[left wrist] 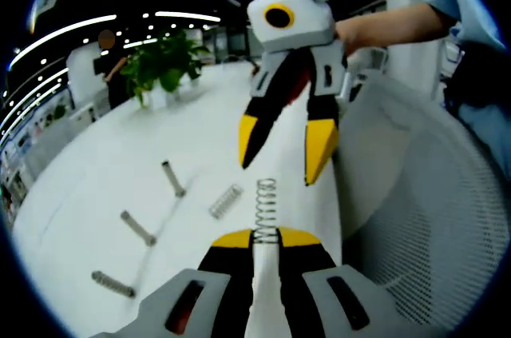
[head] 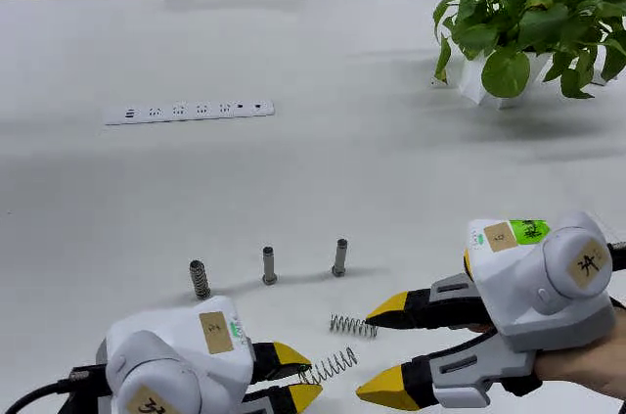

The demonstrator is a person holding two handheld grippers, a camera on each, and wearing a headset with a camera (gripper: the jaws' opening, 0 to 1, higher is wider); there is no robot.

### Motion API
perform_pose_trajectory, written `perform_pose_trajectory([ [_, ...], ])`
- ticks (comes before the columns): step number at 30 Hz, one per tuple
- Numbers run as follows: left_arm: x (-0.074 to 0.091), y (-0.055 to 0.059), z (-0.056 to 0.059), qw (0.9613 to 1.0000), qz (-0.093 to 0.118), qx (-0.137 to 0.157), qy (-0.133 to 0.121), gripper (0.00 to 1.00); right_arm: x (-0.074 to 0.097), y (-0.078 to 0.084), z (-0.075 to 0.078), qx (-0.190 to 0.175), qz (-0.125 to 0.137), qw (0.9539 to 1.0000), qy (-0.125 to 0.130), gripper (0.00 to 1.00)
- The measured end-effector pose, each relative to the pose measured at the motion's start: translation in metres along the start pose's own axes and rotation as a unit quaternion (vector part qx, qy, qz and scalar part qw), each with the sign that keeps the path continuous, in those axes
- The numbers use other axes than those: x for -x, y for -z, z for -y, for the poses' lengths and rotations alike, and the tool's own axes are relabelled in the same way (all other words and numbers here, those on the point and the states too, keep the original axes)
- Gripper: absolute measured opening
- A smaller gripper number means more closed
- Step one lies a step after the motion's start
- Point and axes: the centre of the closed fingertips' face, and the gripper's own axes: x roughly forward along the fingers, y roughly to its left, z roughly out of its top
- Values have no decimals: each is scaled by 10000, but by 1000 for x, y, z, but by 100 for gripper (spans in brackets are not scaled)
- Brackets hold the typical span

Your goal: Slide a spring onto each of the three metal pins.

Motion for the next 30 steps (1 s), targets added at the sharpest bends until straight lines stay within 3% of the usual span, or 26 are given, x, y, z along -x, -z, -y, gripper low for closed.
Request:
perform_pose_trajectory([
  [22, -1, -2, 11, 9989, 63, -324, 347, 10, -5, 2, -10, -7, -113, 9992, -383, 13],
  [30, -3, -2, 12, 9990, 38, -262, 352, 10, -4, 2, -11, -41, -213, 9991, -355, 12],
])
